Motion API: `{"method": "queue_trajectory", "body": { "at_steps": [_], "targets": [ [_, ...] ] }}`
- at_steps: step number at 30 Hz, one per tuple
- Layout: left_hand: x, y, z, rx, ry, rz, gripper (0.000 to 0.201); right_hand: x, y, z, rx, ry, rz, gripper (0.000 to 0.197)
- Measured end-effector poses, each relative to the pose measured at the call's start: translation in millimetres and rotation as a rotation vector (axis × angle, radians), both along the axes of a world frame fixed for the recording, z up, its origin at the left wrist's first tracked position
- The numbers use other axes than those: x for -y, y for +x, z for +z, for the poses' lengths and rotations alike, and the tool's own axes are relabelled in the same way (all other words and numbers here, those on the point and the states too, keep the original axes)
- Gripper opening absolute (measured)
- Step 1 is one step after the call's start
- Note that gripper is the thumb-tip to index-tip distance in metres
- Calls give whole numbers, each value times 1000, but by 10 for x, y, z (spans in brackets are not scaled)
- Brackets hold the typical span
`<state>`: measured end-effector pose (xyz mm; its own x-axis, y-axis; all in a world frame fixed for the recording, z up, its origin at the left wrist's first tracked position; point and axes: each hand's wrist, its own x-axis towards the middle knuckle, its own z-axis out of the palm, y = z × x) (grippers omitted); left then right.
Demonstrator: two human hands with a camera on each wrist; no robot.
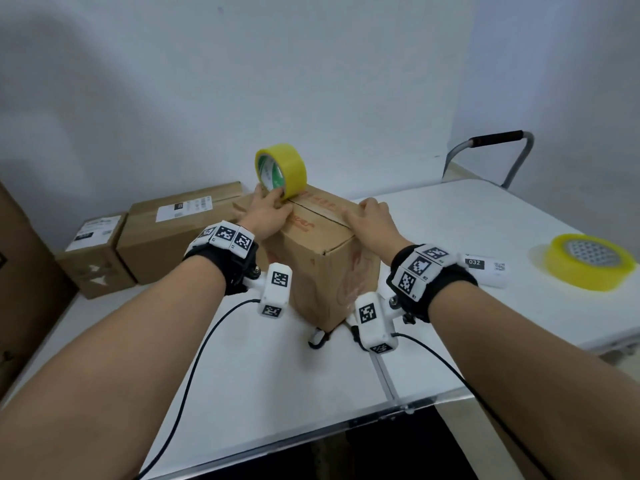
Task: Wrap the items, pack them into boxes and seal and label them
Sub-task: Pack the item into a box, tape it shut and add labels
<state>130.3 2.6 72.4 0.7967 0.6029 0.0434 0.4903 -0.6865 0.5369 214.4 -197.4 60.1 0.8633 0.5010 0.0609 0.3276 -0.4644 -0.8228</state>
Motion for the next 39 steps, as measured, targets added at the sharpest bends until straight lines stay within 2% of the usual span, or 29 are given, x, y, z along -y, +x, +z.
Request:
{"method": "queue_trajectory", "body": {
  "at_steps": [2,5,7,10,16,20,23,27,30,35,39],
  "targets": [
    [7,29,-15,-33,33,-4,68,-18,-5,28,30,-101,34,75],
    [3,66,-39,-47,51,20,72,-57,-45,99,146,-391,27,88],
    [-9,87,-56,-62,50,33,73,-64,-58,120,204,-500,64,80],
    [-27,106,-75,-64,49,34,74,-64,-57,122,245,-471,147,53],
    [-6,111,-68,-51,70,13,72,-83,-78,166,271,-471,130,38],
    [-60,135,-67,-19,27,-72,74,-28,-125,160,295,-468,142,39],
    [-53,161,-33,-25,4,-109,90,-14,-153,150,334,-421,183,36],
    [-93,177,-76,3,-48,-114,86,-56,-177,162,353,-441,207,34],
    [-77,193,-68,-58,-42,-129,89,-60,-179,169,325,-454,220,34],
    [35,192,-16,-110,11,-107,116,-71,-138,141,317,-434,245,34],
    [103,184,28,-123,47,-103,121,-131,-45,218,315,-389,254,31]
  ]
}}
